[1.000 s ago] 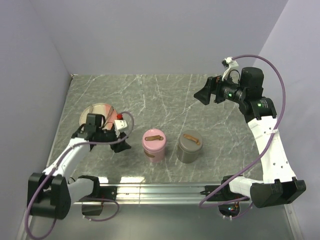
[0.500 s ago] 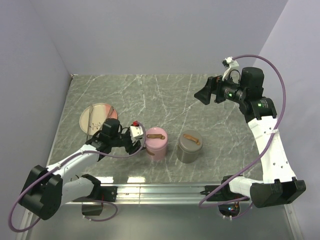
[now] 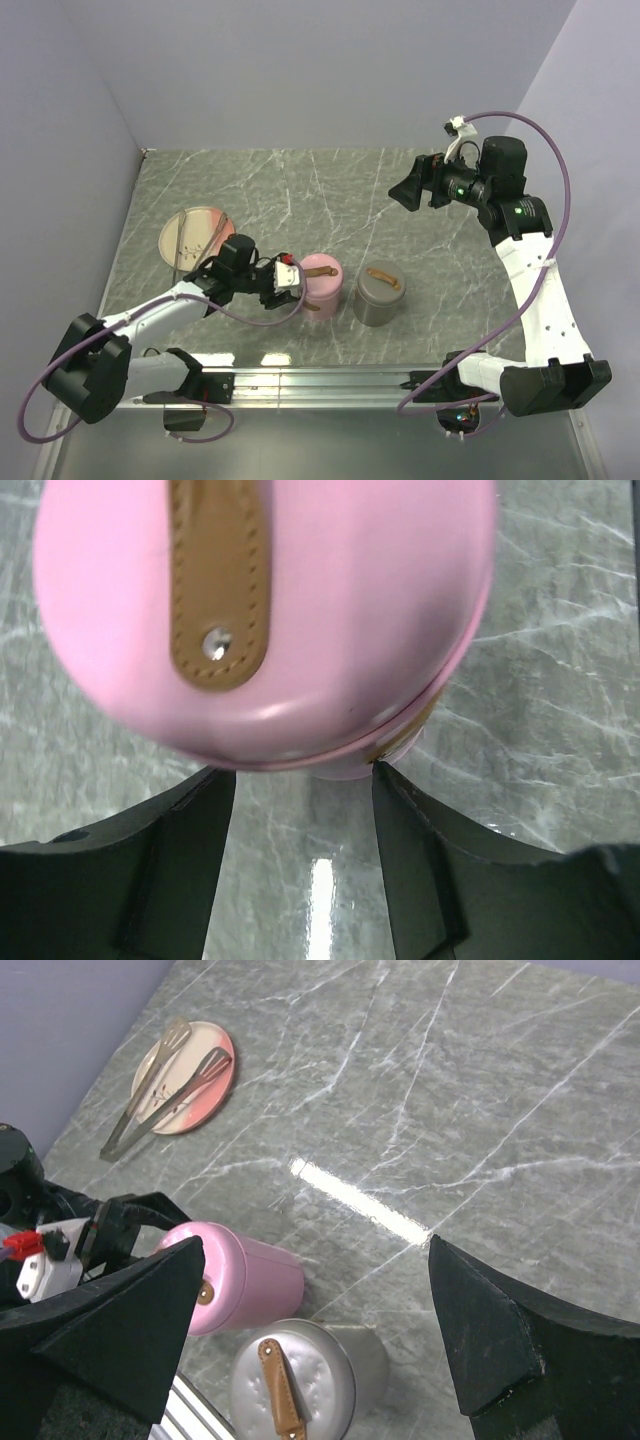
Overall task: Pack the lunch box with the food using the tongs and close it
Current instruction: Move the packing box to the center of the board, then reset both arms
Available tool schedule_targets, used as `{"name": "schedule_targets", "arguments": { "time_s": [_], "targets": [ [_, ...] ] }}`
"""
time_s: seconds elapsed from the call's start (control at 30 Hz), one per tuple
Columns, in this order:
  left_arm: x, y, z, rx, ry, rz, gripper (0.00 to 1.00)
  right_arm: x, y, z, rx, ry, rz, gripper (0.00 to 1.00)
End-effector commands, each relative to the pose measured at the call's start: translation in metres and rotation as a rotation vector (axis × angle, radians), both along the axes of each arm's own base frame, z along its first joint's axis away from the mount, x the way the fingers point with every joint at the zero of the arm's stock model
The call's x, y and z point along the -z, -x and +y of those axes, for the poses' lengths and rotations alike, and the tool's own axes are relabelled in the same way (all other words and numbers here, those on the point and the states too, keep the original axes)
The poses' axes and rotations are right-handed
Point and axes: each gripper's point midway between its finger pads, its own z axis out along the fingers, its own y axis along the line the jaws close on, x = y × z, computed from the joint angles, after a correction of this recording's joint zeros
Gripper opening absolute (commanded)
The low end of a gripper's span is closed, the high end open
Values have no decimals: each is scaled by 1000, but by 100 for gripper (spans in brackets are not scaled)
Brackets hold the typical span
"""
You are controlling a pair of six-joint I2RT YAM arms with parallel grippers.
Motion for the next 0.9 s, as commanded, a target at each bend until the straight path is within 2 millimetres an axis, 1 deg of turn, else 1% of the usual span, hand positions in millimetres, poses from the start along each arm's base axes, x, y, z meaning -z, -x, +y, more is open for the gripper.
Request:
{"name": "schedule_targets", "arguments": {
  "time_s": [0.0,0.1,0.13,0.17,0.2,0.27,0.3,0.33,0.37,0.4,0.43,0.47,0.5,0.53,0.57,0.6,0.63,0.67,0.7,0.73,0.77,0.83,0.87],
  "targets": [
    [-19,3,-17,132,20,-93,63,-12,3,-3,-1,1,-59,100],
    [-22,9,-20,159,11,-68,63,-12,3,-3,2,6,-61,100],
    [-28,8,-20,148,12,-63,62,-12,3,-5,6,11,-64,100],
    [-23,10,-14,124,-16,-26,62,-12,4,-5,5,13,-65,100],
    [-28,10,-8,102,-8,-13,61,-12,4,-5,7,13,-66,100],
    [-29,18,5,73,-3,59,59,-9,4,-4,6,4,-57,100],
    [-38,17,14,30,36,95,59,-10,5,-3,0,-3,-57,100],
    [-39,19,20,3,48,131,58,-11,5,-2,-5,-13,-55,100],
    [-43,17,26,-32,71,158,57,-12,4,-2,-5,-13,-56,100],
    [-51,8,36,-121,123,210,56,-11,3,-3,-2,-13,-53,100],
    [-57,2,40,-161,149,232,54,-12,2,-3,-2,-15,-54,100],
    [-58,-10,49,-224,172,268,54,-11,1,-3,-1,-16,-48,100],
    [-67,-18,47,-272,227,328,54,-12,0,-2,-4,-20,-48,100],
    [-76,-26,45,-295,256,352,54,-13,-1,-1,-7,-28,-47,100],
    [-80,-35,43,-322,279,385,53,-14,-1,-1,-8,-33,-44,100],
    [-80,-46,38,-370,318,477,53,-13,-3,-1,-9,-35,-40,100],
    [-88,-56,33,-393,352,517,53,-16,-3,0,-9,-39,-41,100],
    [-79,-63,30,-418,356,589,53,-17,-4,-1,-10,-42,-43,100],
    [-93,-75,23,-424,410,592,53,-18,-5,-2,-6,-46,-43,100],
    [-92,-82,22,-445,420,606,52,-19,-6,-3,0,-56,-44,100],
    [-84,-86,16,-450,414,634,52,-18,-7,-4,0,-62,-40,100],
    [-82,-94,9,-460,415,634,52,-17,-9,-7,5,-75,-29,100],
    [-75,-92,1,-452,398,657,52,-17,-9,-8,9,-78,-26,100]
  ]
}}
